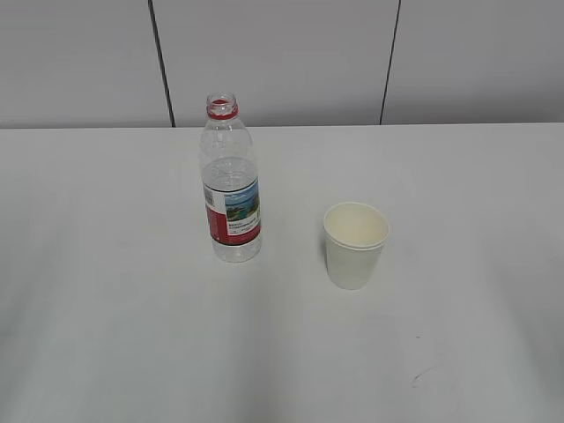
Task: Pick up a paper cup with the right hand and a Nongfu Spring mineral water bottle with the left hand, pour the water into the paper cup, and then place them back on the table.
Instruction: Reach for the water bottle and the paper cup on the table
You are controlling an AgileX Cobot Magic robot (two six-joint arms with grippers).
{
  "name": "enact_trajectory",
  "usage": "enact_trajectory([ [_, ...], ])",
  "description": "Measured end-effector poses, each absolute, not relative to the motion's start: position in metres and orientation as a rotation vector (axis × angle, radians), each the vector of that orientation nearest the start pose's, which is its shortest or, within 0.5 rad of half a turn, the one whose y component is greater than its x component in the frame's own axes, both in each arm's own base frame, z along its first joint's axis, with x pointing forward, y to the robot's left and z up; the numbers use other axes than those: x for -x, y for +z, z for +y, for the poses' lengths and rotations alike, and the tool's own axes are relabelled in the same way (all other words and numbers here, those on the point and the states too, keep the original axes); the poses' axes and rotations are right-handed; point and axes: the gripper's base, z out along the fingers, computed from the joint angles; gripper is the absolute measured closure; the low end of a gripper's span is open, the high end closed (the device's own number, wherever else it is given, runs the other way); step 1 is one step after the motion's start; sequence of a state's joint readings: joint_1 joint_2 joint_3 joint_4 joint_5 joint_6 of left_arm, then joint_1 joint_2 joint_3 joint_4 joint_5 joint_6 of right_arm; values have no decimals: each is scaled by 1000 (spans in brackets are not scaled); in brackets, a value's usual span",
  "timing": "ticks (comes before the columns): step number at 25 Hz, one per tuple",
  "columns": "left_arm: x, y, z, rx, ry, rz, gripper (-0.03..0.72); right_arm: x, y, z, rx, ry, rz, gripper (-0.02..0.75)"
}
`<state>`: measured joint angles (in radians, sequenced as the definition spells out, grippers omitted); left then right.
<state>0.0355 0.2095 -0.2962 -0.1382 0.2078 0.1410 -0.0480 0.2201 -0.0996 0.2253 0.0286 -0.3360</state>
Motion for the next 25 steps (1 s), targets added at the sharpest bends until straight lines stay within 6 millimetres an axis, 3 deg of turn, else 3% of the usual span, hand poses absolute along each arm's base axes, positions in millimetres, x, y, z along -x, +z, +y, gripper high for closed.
enact_trajectory([
  [11, -88, 281, 2, 19, 24, 1598, 145, -109, 218, -9, 29, -152, 1760, 158],
  [25, -112, 280, 5, -5, 76, 1587, 158, -114, 216, -10, 28, -163, 1762, 158],
])
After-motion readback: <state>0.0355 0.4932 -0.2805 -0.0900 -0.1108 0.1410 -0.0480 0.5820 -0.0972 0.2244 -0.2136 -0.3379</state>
